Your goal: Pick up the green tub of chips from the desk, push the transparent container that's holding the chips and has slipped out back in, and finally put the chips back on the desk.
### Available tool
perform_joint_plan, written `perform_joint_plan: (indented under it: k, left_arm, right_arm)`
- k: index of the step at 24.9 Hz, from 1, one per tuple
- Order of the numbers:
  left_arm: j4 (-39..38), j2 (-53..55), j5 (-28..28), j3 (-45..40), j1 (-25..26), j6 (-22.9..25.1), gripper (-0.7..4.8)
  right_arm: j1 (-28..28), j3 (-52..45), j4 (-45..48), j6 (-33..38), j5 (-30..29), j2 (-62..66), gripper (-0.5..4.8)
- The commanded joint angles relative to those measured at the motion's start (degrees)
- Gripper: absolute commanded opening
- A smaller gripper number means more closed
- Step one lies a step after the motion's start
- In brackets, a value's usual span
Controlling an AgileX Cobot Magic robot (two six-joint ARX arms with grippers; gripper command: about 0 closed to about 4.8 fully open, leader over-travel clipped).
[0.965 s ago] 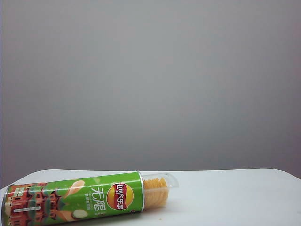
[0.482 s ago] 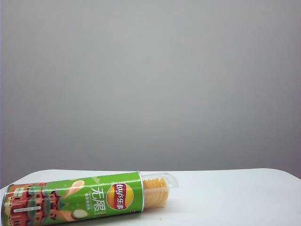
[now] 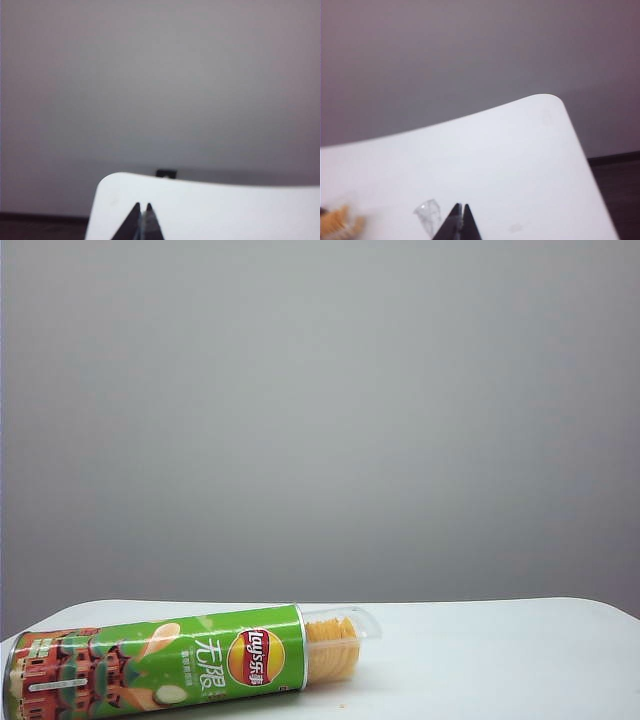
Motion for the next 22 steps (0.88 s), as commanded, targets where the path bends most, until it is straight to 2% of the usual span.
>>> perform_joint_plan:
  k: [1, 6, 8, 9, 10, 11, 12, 15, 19, 22]
  left_arm:
    - [-0.44, 13.35, 6.47, 9.11, 0.09, 11.21, -0.05]
    - [-8.35, 27.63, 11.65, 20.96, 0.09, 24.98, 0.02]
    - [-13.00, 32.33, 12.83, 25.20, 0.07, 31.58, 0.34]
    - [-14.86, 34.27, 13.09, 26.82, 0.07, 34.05, 0.42]
    - [-18.12, 37.70, 13.84, 29.44, 0.07, 38.53, 0.82]
    - [-19.65, 39.52, 14.45, 30.53, 0.07, 40.74, 1.09]
    - [-21.57, 42.07, 16.02, 31.78, 0.07, 44.44, 1.66]
    - [-21.90, 46.58, 18.36, 32.65, 0.04, 48.74, 2.52]
    - [-22.27, 53.27, 25.70, 32.96, 0.02, 53.40, 3.06]
    - [-23.30, 58.16, 27.56, 33.73, 0.02, 53.96, 3.46]
  right_arm:
    - [-0.44, 5.09, -1.09, 3.89, -1.68, 1.90, -0.03]
    - [-3.04, 13.25, -1.66, 3.67, -3.72, 9.35, -0.03]
    - [-5.18, 17.09, -1.64, 2.73, -6.80, 13.99, -0.03]
    - [-6.36, 18.86, -1.46, 1.99, -8.83, 16.37, -0.02]
    - [-9.42, 22.75, -0.85, 0.57, -14.21, 22.16, -0.02]
    - [-10.88, 24.55, -0.39, 0.26, -16.98, 24.85, -0.02]
    - [-14.25, 28.24, 1.53, 0.22, -23.54, 31.58, -0.02]
    - [-17.03, 33.42, 5.09, 0.11, -30.38, 41.46, -0.02]
    - [-17.38, 44.02, 5.57, -1.22, -36.98, 58.29, -0.02]
    - [-17.00, 51.45, 5.11, -1.07, -47.21, 69.66, -0.02]
